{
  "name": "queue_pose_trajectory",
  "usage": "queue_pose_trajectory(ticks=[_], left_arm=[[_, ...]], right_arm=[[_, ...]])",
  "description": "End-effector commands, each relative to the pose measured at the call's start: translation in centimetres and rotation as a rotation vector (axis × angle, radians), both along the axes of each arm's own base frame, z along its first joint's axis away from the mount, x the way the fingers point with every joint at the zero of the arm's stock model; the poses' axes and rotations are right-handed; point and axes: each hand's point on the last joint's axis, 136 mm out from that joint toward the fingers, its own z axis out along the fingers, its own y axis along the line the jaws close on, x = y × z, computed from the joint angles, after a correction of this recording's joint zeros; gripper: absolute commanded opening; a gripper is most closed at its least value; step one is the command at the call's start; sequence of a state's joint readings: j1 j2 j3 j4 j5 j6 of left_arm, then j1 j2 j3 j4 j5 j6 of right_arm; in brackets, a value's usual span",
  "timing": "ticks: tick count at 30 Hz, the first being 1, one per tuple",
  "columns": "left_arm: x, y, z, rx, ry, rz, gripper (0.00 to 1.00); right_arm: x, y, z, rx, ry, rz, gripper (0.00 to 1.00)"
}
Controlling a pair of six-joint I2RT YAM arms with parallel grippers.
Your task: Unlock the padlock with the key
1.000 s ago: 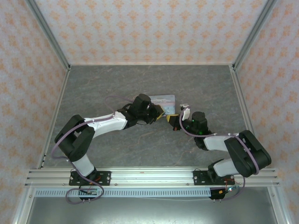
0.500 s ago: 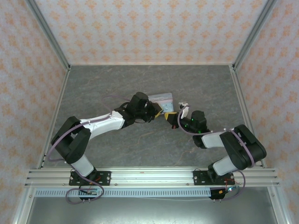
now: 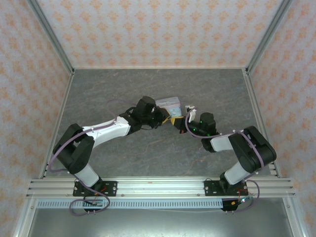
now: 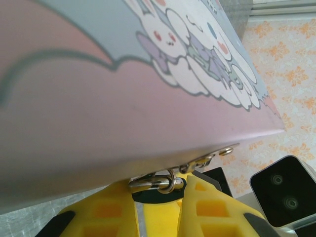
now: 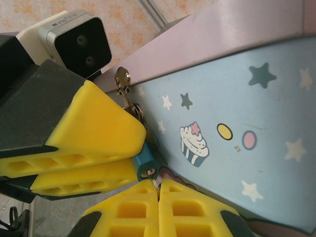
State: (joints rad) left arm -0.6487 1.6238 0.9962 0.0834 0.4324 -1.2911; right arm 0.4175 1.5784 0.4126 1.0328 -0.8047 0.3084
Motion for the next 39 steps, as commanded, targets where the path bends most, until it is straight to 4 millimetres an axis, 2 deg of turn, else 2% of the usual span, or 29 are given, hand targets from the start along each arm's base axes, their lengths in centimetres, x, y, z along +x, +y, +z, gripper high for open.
queue_pose_trajectory(ticks=[1,6,18,21,26,31,36,39], left_arm=[[-2.7,-3.7,3.0,-0.083,-0.039,-0.192,0.07],[-2.3,-3.6,1.3,-0.038,-0.026,-0.186,0.07],[-1.5,-2.7,-3.8,0.066,0.018,-0.159,0.08],[-1.5,-2.2,-4.6,0.079,0.023,-0.144,0.16],[-1.4,-0.8,-4.7,0.111,0.011,-0.12,0.28],[-1.6,1.0,-4.0,0.141,-0.003,-0.098,0.48],[-2.0,3.2,-3.5,0.156,-0.011,-0.056,0.59],[-2.2,4.7,-3.2,0.154,-0.029,-0.013,0.61]], right_arm=[[1.4,1.2,4.1,0.077,-0.123,0.027,0.0],[1.4,0.9,3.1,0.074,-0.083,0.008,0.0],[0.1,0.3,-2.1,0.045,0.095,-0.064,0.0],[-0.1,0.3,-3.2,0.034,0.134,-0.088,0.0],[-0.4,0.1,-5.1,0.01,0.201,-0.127,0.0],[-0.7,0.5,-6.0,0.021,0.246,-0.135,0.0],[-0.9,1.5,-6.3,0.038,0.278,-0.123,0.0],[-1.1,2.0,-6.4,0.06,0.307,-0.126,0.0]])
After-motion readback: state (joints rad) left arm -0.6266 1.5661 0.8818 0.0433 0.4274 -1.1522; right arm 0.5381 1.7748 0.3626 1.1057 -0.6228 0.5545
